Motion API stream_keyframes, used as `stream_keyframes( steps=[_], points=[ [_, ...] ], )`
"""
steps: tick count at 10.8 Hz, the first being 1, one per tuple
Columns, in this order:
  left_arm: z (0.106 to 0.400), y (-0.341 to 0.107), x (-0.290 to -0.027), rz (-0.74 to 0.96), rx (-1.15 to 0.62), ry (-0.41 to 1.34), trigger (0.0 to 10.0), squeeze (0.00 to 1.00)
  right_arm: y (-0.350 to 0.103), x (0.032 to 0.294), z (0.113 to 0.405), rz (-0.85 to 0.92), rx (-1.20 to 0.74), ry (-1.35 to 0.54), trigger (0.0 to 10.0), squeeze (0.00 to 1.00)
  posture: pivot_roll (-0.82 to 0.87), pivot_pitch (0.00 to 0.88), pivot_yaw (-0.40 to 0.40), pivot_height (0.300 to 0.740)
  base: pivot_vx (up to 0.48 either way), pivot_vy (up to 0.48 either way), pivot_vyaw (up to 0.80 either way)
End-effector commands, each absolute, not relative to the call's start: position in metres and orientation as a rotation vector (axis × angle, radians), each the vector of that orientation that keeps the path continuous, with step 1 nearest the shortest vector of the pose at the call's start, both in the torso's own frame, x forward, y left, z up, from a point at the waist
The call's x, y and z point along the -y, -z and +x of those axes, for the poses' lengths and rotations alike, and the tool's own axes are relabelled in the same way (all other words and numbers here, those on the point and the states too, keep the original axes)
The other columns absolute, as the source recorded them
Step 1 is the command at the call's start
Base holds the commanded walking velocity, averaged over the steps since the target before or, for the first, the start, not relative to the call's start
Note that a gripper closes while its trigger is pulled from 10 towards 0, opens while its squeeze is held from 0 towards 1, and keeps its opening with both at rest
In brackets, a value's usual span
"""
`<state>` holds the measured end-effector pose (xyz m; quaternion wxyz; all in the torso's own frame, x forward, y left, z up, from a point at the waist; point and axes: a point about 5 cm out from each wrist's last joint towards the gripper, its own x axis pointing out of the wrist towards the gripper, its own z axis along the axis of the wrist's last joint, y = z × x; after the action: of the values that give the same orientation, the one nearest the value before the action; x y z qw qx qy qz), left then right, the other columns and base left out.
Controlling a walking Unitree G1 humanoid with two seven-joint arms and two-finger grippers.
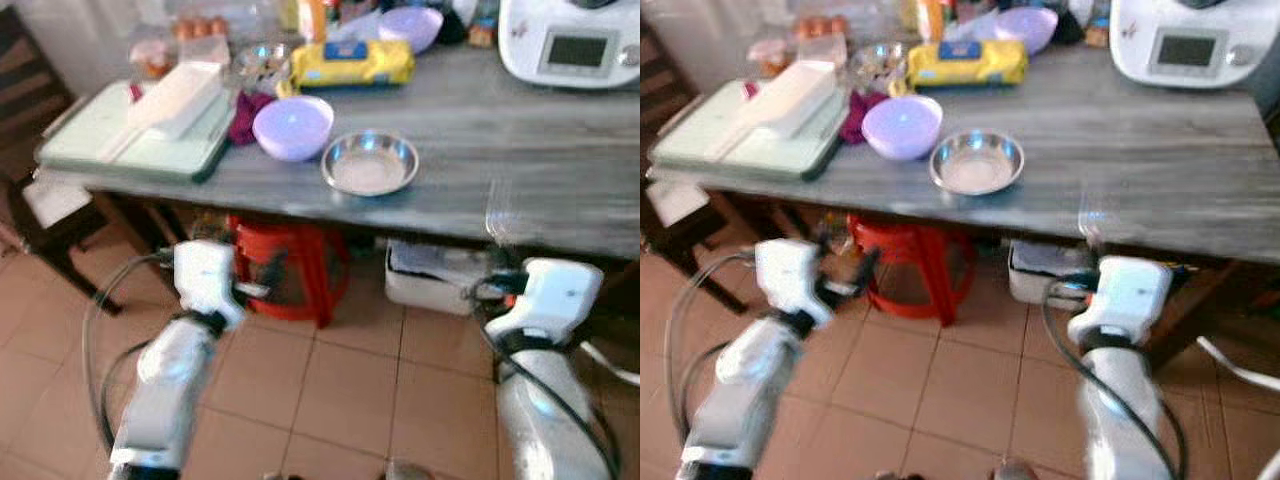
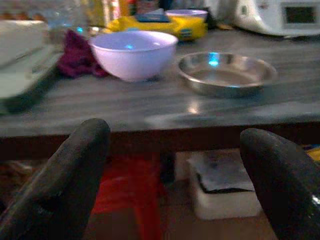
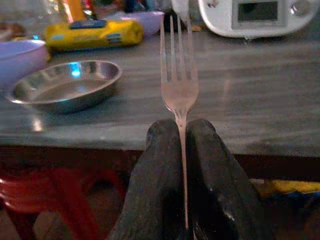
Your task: Setting the table
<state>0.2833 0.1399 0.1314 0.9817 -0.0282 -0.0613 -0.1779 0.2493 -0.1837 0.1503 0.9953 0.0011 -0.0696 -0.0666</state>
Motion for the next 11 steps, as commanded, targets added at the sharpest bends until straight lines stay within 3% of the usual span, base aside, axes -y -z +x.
stream_keyframes(
  steps=[1,3,7,9,11],
  points=[
    [0.2816,-0.1299,-0.1354,-0.058,0.118,0.373,10.0,0.00,-0.1517,0.1893,0.2486,0.016,0.142,0.159,10.0,0.00,-0.18,0.180,0.092,0.740,0.289,0.000,0.00],
    [0.2816,-0.1292,-0.1351,-0.059,0.117,0.374,10.0,0.00,-0.1520,0.1890,0.2497,0.017,0.144,0.155,10.0,0.00,-0.18,0.178,0.092,0.740,0.291,0.000,-0.57],
    [0.2817,-0.1283,-0.1337,-0.061,0.115,0.377,10.0,0.00,-0.1527,0.1882,0.2522,0.018,0.145,0.147,10.0,0.00,-0.18,0.171,0.087,0.740,0.288,0.000,0.00],
    [0.2814,-0.1273,-0.1331,-0.061,0.114,0.376,10.0,0.00,-0.1527,0.1881,0.2538,0.020,0.140,0.143,10.0,0.00,-0.18,0.169,0.084,0.740,0.291,0.000,-0.68],
    [0.2808,-0.1269,-0.1328,-0.068,0.113,0.375,10.0,0.00,-0.1532,0.1878,0.2537,0.017,0.145,0.140,10.0,0.00,-0.18,0.170,0.082,0.740,0.287,0.000,0.00]
  ],
)
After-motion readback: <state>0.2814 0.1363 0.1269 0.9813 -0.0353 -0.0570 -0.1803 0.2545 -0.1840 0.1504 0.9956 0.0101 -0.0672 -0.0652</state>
